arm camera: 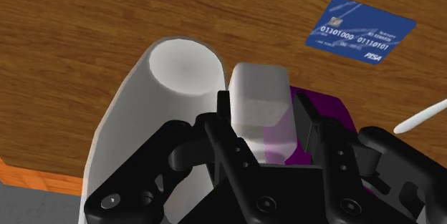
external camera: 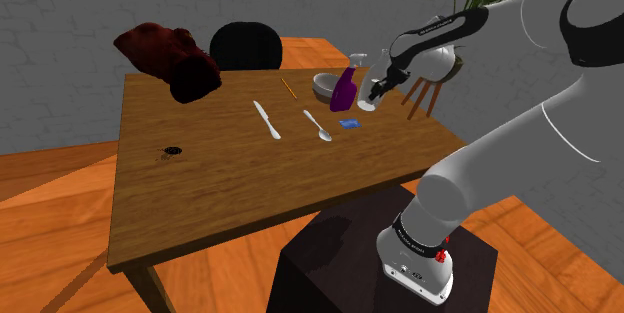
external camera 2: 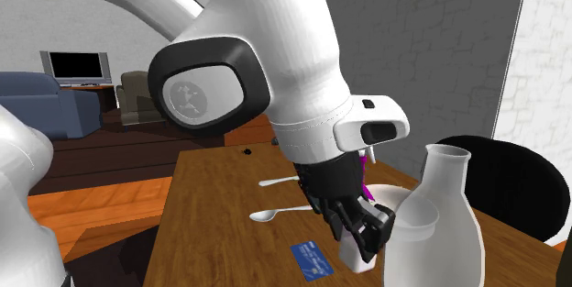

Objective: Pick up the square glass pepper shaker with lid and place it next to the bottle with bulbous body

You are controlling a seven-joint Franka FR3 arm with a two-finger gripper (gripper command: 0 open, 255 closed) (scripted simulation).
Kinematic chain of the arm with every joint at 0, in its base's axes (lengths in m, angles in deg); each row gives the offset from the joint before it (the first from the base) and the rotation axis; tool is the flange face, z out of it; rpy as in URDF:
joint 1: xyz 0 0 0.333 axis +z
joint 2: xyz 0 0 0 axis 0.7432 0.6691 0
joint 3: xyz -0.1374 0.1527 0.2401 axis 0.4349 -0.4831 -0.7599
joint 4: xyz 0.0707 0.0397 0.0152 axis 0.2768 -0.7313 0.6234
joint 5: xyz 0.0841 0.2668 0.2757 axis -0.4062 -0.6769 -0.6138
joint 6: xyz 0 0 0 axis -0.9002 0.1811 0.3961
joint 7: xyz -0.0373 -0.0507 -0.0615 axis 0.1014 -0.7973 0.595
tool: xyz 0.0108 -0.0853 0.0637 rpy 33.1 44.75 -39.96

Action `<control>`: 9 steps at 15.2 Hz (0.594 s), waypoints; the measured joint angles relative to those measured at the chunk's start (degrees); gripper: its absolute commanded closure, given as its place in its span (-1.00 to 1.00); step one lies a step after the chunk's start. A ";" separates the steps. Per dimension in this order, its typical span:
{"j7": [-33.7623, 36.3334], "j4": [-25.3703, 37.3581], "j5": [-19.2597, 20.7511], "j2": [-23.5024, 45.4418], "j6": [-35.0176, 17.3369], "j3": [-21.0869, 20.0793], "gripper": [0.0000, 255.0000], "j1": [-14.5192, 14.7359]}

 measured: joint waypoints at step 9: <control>-6.63 -2.29 -7.39 5.87 -7.72 5.08 1.00 5.56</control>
